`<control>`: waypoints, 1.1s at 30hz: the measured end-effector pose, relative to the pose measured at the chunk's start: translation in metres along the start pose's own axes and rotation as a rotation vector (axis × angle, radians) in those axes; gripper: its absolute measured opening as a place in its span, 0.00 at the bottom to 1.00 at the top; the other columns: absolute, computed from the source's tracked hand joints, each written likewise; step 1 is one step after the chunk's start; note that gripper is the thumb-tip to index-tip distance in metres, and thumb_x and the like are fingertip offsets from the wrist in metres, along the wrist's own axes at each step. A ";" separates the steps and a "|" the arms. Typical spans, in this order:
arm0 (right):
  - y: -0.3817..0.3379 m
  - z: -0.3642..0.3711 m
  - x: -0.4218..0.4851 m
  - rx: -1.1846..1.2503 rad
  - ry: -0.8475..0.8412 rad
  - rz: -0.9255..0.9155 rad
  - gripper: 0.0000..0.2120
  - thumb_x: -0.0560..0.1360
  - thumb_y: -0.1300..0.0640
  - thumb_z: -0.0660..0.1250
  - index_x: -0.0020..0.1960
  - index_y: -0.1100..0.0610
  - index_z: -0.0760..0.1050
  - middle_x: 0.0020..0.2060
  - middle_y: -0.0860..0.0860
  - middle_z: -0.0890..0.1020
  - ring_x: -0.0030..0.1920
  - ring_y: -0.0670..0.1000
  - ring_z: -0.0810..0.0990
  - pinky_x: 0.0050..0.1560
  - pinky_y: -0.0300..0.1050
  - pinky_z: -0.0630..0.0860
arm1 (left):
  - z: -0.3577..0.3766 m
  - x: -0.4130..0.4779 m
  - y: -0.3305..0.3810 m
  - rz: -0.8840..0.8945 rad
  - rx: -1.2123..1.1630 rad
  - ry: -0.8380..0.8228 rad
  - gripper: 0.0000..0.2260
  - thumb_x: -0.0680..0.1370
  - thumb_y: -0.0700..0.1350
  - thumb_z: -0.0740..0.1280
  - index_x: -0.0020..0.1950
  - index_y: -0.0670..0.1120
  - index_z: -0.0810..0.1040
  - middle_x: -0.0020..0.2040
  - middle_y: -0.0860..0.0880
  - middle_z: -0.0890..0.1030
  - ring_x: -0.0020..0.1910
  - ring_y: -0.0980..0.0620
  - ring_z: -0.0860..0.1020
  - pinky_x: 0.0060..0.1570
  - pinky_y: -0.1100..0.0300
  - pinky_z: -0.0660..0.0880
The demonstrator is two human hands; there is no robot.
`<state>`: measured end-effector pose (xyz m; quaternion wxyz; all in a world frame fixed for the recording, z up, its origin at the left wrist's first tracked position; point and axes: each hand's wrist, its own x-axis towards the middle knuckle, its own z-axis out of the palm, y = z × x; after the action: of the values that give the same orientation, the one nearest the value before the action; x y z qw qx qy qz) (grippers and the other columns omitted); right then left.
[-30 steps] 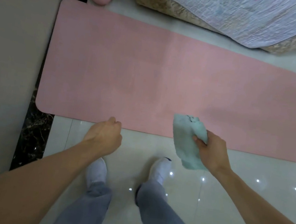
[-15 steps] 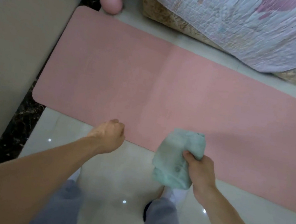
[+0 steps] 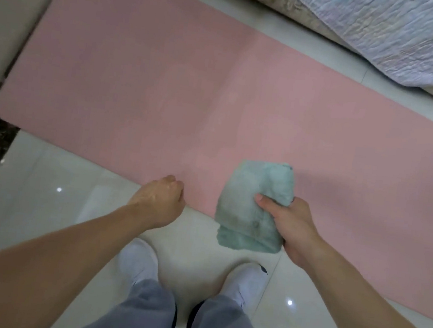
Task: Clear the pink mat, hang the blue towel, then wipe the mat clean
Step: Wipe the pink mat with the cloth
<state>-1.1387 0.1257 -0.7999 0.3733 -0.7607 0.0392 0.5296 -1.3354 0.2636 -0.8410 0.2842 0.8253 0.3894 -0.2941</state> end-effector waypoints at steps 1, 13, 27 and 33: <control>0.007 0.007 0.013 -0.027 0.012 -0.007 0.08 0.72 0.61 0.74 0.50 0.60 0.82 0.45 0.54 0.86 0.47 0.55 0.85 0.53 0.56 0.81 | 0.006 0.012 -0.002 -0.004 0.004 0.006 0.11 0.81 0.45 0.56 0.54 0.41 0.76 0.55 0.43 0.75 0.52 0.41 0.77 0.52 0.51 0.74; -0.022 0.046 0.239 -0.745 -0.039 -0.368 0.10 0.75 0.55 0.69 0.54 0.56 0.82 0.51 0.53 0.84 0.53 0.53 0.82 0.54 0.47 0.77 | 0.032 0.242 -0.028 0.137 0.046 0.379 0.15 0.77 0.41 0.60 0.60 0.37 0.76 0.59 0.39 0.74 0.60 0.39 0.70 0.61 0.46 0.69; -0.141 0.037 0.347 -1.109 -0.206 -0.163 0.16 0.70 0.57 0.75 0.55 0.61 0.79 0.48 0.56 0.85 0.47 0.58 0.85 0.53 0.56 0.81 | 0.013 0.364 -0.021 0.190 0.151 0.693 0.27 0.82 0.50 0.49 0.78 0.38 0.56 0.78 0.41 0.59 0.77 0.44 0.56 0.77 0.50 0.49; -0.140 0.057 0.360 -0.897 -0.222 -0.130 0.13 0.72 0.60 0.73 0.54 0.62 0.79 0.46 0.57 0.85 0.46 0.57 0.85 0.52 0.56 0.81 | 0.015 0.368 -0.028 0.215 0.118 0.746 0.26 0.79 0.48 0.52 0.75 0.38 0.64 0.75 0.41 0.65 0.74 0.44 0.63 0.76 0.53 0.52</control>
<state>-0.9626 0.3824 -1.0358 0.0419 -0.7865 -0.2815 0.5481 -1.1696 0.4433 -1.1179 0.1043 0.9266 0.3595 0.0355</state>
